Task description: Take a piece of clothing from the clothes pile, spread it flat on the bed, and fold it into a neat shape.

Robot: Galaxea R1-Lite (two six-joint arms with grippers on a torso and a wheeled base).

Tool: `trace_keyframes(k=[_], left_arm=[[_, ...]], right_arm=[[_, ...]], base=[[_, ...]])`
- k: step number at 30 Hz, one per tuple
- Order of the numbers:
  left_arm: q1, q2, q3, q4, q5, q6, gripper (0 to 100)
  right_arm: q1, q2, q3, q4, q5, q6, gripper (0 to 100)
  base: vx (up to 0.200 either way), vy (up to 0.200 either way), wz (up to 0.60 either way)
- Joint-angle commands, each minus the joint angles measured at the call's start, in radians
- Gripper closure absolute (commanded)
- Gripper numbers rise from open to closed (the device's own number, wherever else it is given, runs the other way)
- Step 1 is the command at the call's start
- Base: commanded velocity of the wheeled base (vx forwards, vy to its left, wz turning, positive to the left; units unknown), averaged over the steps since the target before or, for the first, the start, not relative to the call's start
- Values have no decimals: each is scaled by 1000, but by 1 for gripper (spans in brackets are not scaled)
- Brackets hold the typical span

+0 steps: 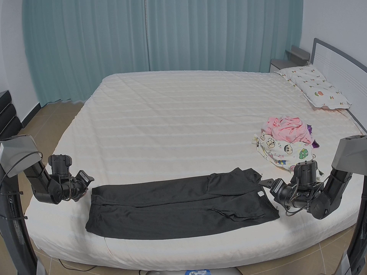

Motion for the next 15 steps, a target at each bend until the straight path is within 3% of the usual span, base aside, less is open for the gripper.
trace_keyframes(k=[1,5,7,11,15], left_arm=[[2,3,6,0,-2,3,0],[2,-27,49,-2,-46,33,0],[2,-49,104,-3,-111,122,0],[-21,-69,158,0,-115,216,0],[-69,-70,169,5,-102,239,0]], right_arm=[[-3,0,1,0,0,0,0],[-3,-2,1,0,0,0,0],[-1,-6,2,0,0,0,0],[0,-11,2,0,0,0,0],[2,-11,7,0,0,0,0]], base=[[0,0,0],[0,0,0],[0,0,0],[0,0,0],[0,0,0]])
